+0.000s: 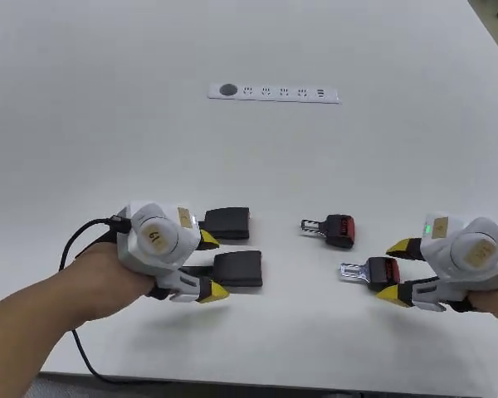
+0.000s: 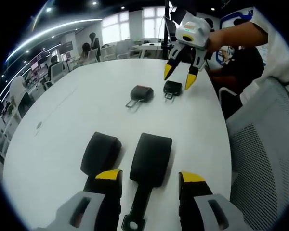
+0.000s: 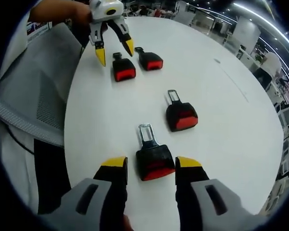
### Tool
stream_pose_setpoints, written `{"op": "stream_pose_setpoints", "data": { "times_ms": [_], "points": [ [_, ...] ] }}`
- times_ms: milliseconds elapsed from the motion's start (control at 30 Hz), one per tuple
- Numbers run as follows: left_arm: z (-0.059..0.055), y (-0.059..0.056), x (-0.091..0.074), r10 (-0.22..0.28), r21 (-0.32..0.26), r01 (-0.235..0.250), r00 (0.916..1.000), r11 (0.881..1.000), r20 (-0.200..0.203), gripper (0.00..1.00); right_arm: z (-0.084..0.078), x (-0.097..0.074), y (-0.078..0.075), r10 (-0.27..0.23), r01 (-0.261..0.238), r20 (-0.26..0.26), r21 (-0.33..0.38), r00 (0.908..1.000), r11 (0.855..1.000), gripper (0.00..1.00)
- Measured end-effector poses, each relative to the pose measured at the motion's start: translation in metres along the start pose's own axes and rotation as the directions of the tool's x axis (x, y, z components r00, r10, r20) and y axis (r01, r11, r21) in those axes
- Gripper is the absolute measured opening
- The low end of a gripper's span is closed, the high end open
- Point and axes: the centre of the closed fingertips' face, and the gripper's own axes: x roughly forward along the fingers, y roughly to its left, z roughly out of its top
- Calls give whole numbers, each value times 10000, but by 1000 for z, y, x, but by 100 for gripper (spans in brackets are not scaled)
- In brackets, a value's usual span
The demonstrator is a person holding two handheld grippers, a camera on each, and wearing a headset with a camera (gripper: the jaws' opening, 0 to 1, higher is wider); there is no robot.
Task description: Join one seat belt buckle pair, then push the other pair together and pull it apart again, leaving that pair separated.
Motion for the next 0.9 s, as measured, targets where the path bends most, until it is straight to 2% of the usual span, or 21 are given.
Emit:
{"op": "stream_pose_setpoints", "data": {
  "times_ms": [100,233,333,433,567,633,800,867,900],
  "points": [
    [2,0,1,-153,54,153,9999,9999,-2,47,0,2,-1,156,-156,-28,-119,9999,9998,38],
    [3,-6,4,-467,495,477,9987,9976,-214,44,-6,7,-2,444,-449,-197,-239,9988,9987,37],
    [-1,-4,6,-591,626,617,9974,9961,-419,44,-8,8,1,811,-814,-249,-105,9964,9966,38],
    [-2,-2,9,-651,717,692,9962,9950,-577,44,-13,10,-2,972,-977,-314,-152,9948,9951,37],
    [-9,0,15,-787,947,875,9926,9917,-926,43,-16,10,-2,1110,-1122,-447,-258,9928,9934,36],
    [-10,3,17,-876,947,963,9919,9908,-915,43,-18,12,-4,1157,-1170,-478,-263,9921,9928,35],
    [-12,1,21,-1144,1307,1294,9866,9829,-1163,40,-20,16,-4,1375,-1389,-497,-264,9893,9900,35],
    [-12,1,22,-1164,1261,1307,9866,9834,-1145,40,-21,17,-6,1438,-1454,-503,-292,9883,9889,35],
    [-12,1,22,-1181,1439,1352,9856,9803,-1214,40,-20,17,-6,1476,-1493,-515,-322,9877,9883,35]
  ]
}}
